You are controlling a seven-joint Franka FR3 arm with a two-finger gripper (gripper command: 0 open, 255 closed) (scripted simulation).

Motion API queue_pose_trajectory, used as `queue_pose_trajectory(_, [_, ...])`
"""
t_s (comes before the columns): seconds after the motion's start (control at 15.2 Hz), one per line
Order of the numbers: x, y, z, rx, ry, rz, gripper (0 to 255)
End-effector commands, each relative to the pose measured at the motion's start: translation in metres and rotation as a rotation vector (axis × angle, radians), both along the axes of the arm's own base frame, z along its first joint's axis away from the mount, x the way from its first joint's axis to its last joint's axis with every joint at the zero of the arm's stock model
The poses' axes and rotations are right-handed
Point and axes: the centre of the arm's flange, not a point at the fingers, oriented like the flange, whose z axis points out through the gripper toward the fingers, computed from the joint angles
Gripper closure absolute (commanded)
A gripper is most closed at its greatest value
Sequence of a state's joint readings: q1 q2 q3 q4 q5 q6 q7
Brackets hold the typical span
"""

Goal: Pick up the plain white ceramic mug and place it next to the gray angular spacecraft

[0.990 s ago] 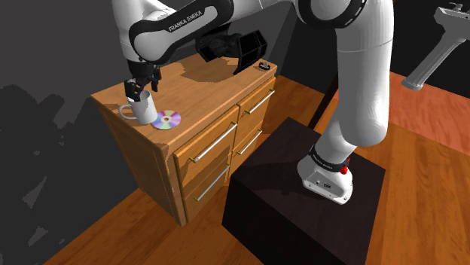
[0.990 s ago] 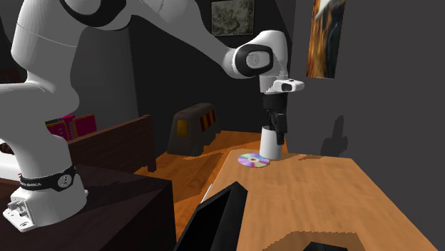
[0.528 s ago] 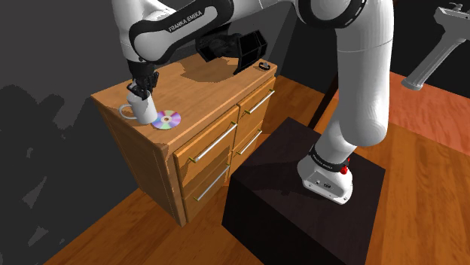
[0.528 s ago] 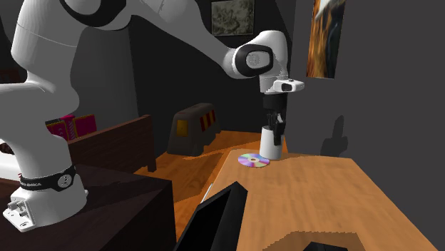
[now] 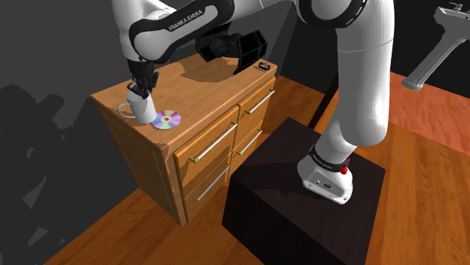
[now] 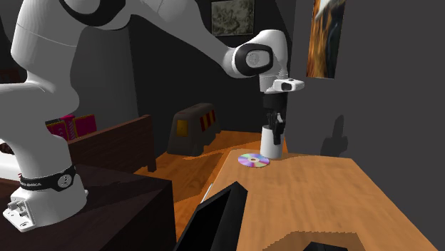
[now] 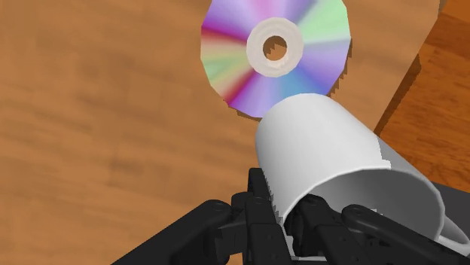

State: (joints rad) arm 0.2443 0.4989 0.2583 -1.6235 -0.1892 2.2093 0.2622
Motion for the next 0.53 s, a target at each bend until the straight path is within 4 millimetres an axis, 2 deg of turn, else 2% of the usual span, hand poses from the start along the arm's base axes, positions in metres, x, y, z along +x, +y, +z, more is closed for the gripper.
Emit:
queue_pose_trajectory(0.0, [0.001, 0.0, 0.008, 0.0, 0.0, 0.0, 255])
queue_pose_trajectory(0.46, [0.001, 0.0, 0.045, 0.0, 0.0, 0.0, 255])
